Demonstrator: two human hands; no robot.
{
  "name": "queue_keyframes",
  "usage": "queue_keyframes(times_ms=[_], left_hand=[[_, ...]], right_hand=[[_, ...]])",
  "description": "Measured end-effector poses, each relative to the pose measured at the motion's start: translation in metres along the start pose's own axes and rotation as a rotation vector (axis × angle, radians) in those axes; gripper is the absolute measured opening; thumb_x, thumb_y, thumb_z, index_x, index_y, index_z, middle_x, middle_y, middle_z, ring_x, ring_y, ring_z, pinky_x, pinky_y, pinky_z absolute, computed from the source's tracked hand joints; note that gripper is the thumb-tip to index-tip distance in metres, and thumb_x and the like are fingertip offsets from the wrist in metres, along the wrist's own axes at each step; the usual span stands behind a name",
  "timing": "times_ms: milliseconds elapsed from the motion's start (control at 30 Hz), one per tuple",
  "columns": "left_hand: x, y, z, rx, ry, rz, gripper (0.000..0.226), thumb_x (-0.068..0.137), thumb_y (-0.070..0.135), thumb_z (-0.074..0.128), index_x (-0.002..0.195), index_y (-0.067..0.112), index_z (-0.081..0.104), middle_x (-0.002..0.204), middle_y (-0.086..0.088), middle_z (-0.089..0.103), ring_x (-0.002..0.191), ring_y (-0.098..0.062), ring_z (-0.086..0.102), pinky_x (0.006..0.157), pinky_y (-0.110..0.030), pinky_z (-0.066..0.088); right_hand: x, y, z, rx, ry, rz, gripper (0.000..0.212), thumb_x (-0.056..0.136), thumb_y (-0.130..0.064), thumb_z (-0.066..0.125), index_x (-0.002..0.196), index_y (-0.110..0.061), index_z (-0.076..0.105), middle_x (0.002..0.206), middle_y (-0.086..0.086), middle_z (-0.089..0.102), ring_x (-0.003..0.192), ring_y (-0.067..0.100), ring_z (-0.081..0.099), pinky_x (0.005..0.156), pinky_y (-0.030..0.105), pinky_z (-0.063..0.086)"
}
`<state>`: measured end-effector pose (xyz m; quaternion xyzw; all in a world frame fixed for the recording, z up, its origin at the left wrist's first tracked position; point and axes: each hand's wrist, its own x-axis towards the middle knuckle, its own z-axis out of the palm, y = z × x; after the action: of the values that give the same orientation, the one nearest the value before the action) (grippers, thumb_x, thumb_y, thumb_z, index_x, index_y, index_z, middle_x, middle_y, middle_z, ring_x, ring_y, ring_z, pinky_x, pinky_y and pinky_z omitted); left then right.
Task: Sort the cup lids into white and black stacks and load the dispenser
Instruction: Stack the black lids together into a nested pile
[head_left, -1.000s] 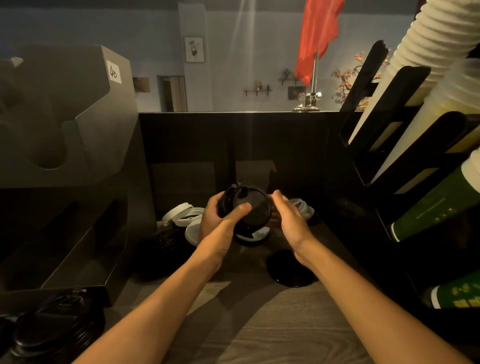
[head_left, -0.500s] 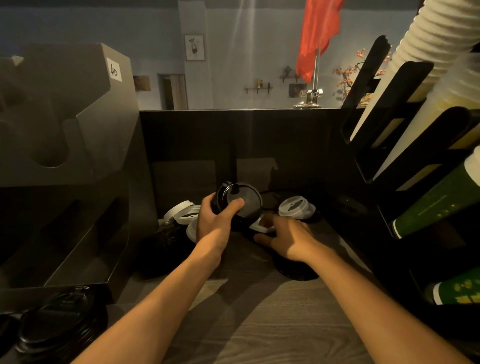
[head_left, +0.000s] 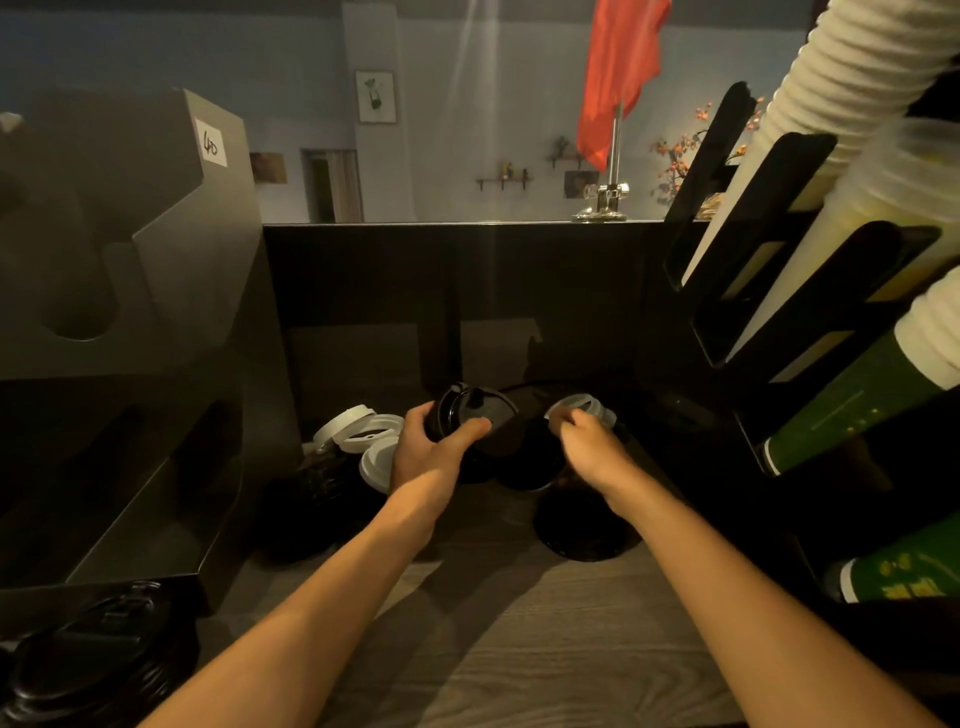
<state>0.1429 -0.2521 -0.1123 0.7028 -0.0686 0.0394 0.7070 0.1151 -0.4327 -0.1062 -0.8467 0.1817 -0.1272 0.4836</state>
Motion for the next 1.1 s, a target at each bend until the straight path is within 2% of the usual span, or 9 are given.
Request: queue_keyframes(times_ms=[100, 200, 367, 533, 633, 767, 833, 933, 1100], left_hand=[[0.000, -0.002, 0.001, 0.068, -0.030, 0.007, 0.063, 0.082, 0.031, 0.084, 0.136, 0.022, 0.052, 0.123, -0.001, 0.066, 0.110, -0.021, 0.064, 0.098, -0.041, 0.055], [-0.002, -0.002, 0.002, 0.192, -0.070, 0.060, 0.069, 0.083, 0.032, 0.083, 0.141, 0.022, 0.047, 0.127, 0.001, 0.062, 0.113, -0.020, 0.061, 0.094, -0.036, 0.053], [-0.005, -0.002, 0.001, 0.300, -0.089, 0.114, 0.076, 0.082, 0.034, 0.083, 0.146, 0.022, 0.042, 0.127, 0.002, 0.060, 0.116, -0.020, 0.059, 0.100, -0.039, 0.051], [-0.005, -0.001, 0.001, 0.324, -0.073, 0.139, 0.076, 0.083, 0.034, 0.082, 0.146, 0.021, 0.041, 0.123, 0.004, 0.059, 0.111, -0.016, 0.057, 0.093, -0.034, 0.050], [-0.006, -0.001, 0.001, 0.314, -0.061, 0.156, 0.074, 0.083, 0.034, 0.082, 0.144, 0.022, 0.042, 0.120, 0.005, 0.060, 0.108, -0.016, 0.058, 0.085, -0.029, 0.048], [-0.005, 0.000, 0.000, 0.287, -0.028, 0.173, 0.070, 0.083, 0.033, 0.081, 0.142, 0.023, 0.044, 0.116, 0.006, 0.061, 0.104, -0.014, 0.059, 0.075, -0.022, 0.047], [-0.003, 0.002, -0.001, 0.257, 0.013, 0.177, 0.070, 0.084, 0.032, 0.081, 0.143, 0.022, 0.044, 0.115, 0.006, 0.060, 0.107, -0.015, 0.059, 0.075, -0.022, 0.044], [0.000, 0.002, -0.004, 0.199, 0.078, 0.166, 0.072, 0.084, 0.033, 0.082, 0.144, 0.021, 0.044, 0.118, 0.007, 0.060, 0.113, -0.017, 0.059, 0.082, -0.023, 0.046], [0.005, 0.002, -0.006, 0.114, 0.133, 0.115, 0.075, 0.083, 0.037, 0.082, 0.146, 0.022, 0.045, 0.122, 0.004, 0.062, 0.116, -0.020, 0.060, 0.103, -0.042, 0.051]], right_hand=[[0.002, 0.004, -0.005, -0.147, 0.027, -0.003, 0.040, 0.108, -0.026, 0.034, 0.141, -0.010, 0.052, 0.139, 0.018, 0.055, 0.116, 0.034, 0.056, 0.092, 0.037, 0.049], [0.006, 0.007, -0.005, -0.431, 0.077, -0.059, 0.040, 0.108, -0.020, 0.032, 0.136, -0.006, 0.056, 0.139, 0.020, 0.055, 0.123, 0.038, 0.054, 0.099, 0.041, 0.046], [0.007, 0.009, -0.004, -0.576, 0.079, -0.209, 0.041, 0.105, -0.037, 0.040, 0.139, -0.018, 0.055, 0.142, 0.008, 0.053, 0.127, 0.030, 0.051, 0.102, 0.042, 0.046], [-0.005, 0.004, -0.008, -0.608, -0.163, -0.247, 0.078, 0.065, -0.075, 0.055, 0.133, -0.036, 0.057, 0.123, 0.000, 0.064, 0.111, 0.022, 0.061, 0.091, 0.046, 0.055], [-0.006, 0.004, -0.008, -0.617, -0.168, -0.237, 0.085, 0.050, -0.076, 0.061, 0.125, -0.038, 0.059, 0.113, -0.004, 0.066, 0.102, 0.019, 0.063, 0.085, 0.045, 0.058], [-0.008, 0.000, -0.009, -0.539, -0.100, -0.225, 0.110, 0.057, -0.072, 0.077, 0.150, -0.032, 0.035, 0.151, 0.005, 0.037, 0.129, 0.029, 0.049, 0.100, 0.047, 0.052], [-0.009, -0.001, -0.010, -0.512, -0.060, -0.219, 0.109, 0.068, -0.064, 0.081, 0.155, -0.027, 0.027, 0.156, 0.004, 0.023, 0.138, 0.032, 0.040, 0.105, 0.046, 0.046], [-0.008, 0.001, -0.011, -0.480, -0.010, -0.266, 0.096, 0.071, -0.059, 0.082, 0.148, -0.029, 0.032, 0.149, 0.002, 0.026, 0.134, 0.030, 0.042, 0.105, 0.047, 0.045], [-0.011, 0.000, -0.011, -0.442, 0.011, -0.317, 0.091, 0.072, -0.055, 0.083, 0.143, -0.031, 0.031, 0.145, 0.001, 0.034, 0.132, 0.026, 0.044, 0.102, 0.047, 0.046]])
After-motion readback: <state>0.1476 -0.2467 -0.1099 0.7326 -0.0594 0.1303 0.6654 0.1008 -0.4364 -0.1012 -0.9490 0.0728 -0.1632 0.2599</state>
